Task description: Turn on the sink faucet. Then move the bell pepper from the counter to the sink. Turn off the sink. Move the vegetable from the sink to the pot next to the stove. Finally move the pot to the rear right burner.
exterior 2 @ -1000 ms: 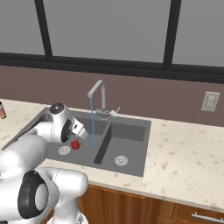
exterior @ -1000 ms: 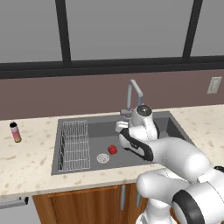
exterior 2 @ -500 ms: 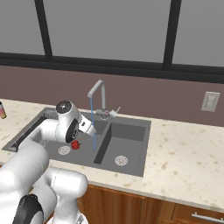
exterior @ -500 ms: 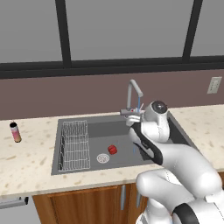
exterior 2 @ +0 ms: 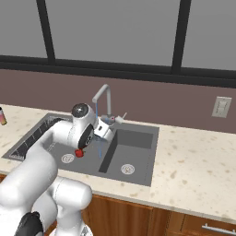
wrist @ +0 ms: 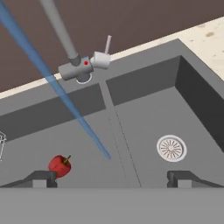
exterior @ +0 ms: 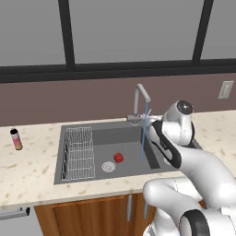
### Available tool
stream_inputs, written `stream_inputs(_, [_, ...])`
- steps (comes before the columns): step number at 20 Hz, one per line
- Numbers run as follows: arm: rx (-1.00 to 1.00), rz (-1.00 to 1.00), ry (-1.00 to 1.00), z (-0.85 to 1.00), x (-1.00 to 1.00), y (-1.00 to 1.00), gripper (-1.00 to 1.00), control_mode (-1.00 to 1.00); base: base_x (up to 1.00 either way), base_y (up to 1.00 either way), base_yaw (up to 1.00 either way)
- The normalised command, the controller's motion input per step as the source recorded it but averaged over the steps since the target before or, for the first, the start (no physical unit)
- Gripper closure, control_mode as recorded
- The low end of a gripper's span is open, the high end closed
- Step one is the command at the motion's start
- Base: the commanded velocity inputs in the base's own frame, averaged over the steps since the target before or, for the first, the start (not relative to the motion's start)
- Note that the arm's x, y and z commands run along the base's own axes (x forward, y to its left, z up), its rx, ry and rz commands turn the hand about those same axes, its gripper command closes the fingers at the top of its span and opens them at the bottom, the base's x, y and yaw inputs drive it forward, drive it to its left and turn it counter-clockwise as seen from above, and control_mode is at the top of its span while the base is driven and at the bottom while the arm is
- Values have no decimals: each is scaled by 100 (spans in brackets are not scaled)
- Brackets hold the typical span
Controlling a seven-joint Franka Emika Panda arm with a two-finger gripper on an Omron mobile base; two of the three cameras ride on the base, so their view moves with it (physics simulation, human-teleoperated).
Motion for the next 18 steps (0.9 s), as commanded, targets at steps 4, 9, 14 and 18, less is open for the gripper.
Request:
stream_inputs(4, [0, 3, 0, 13, 6, -52, -100, -100, 0, 0, 0])
stream_inputs(9, [0, 7, -1, 3, 21, -52, -100, -100, 0, 0, 0])
stream_inputs(14, [0, 10, -2, 0, 33, -50, -100, -100, 0, 0, 0])
stream_inputs(18, [0, 9, 0, -5, 21, -29, -100, -100, 0, 0, 0])
